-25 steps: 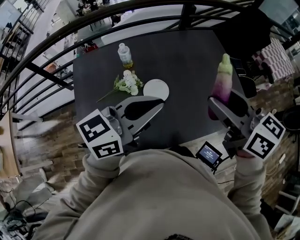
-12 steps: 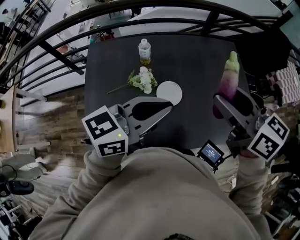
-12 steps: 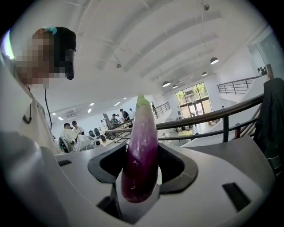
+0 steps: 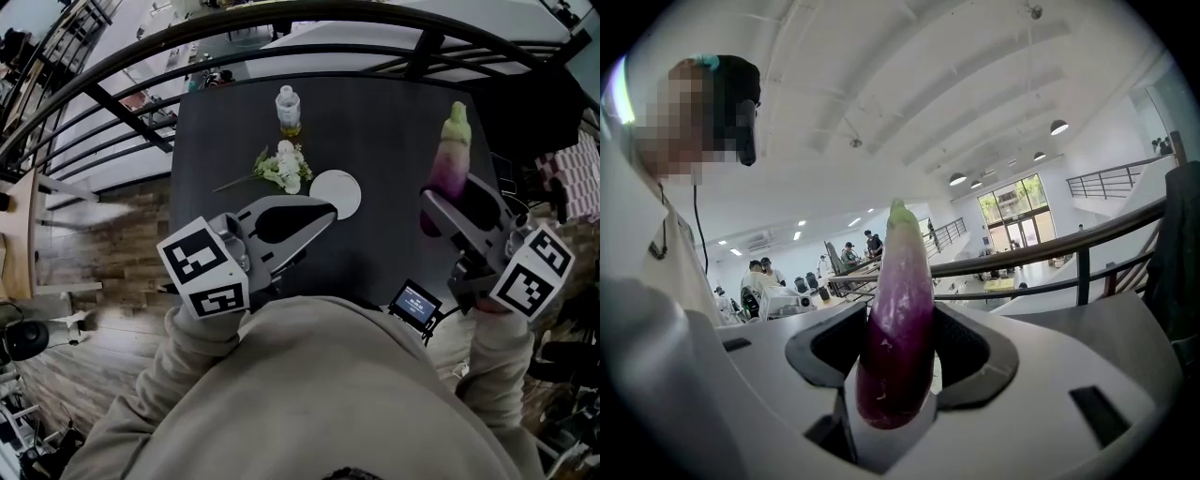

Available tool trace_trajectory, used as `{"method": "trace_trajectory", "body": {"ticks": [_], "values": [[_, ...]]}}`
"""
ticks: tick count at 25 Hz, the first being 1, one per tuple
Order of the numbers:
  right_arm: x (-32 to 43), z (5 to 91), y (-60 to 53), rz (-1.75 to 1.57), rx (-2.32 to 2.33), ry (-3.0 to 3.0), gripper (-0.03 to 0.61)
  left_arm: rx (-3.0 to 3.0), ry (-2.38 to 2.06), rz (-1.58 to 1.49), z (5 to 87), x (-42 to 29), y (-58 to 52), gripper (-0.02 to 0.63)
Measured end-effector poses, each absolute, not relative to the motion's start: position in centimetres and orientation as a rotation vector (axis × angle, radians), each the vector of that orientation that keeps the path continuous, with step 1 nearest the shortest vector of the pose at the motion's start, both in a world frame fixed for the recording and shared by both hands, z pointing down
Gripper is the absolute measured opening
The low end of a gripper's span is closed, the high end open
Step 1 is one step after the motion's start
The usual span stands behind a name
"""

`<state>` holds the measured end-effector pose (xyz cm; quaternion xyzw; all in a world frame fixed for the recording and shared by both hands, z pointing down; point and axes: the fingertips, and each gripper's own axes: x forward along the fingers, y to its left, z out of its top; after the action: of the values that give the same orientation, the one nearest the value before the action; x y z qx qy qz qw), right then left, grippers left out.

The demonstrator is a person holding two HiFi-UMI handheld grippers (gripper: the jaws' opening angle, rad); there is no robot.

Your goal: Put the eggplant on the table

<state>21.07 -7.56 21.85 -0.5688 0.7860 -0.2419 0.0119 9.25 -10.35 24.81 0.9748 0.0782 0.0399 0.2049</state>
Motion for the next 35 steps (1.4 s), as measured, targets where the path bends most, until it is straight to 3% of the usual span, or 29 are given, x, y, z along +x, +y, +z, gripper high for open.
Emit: {"method": "trace_trajectory", "body": {"ticks": [35], "values": [[19.8, 25.5, -11.9, -0.948, -1.602, 2.643, 0.23, 2.625, -0.021, 0.071, 27.4, 6.1, -11.1, 0.006]]}}
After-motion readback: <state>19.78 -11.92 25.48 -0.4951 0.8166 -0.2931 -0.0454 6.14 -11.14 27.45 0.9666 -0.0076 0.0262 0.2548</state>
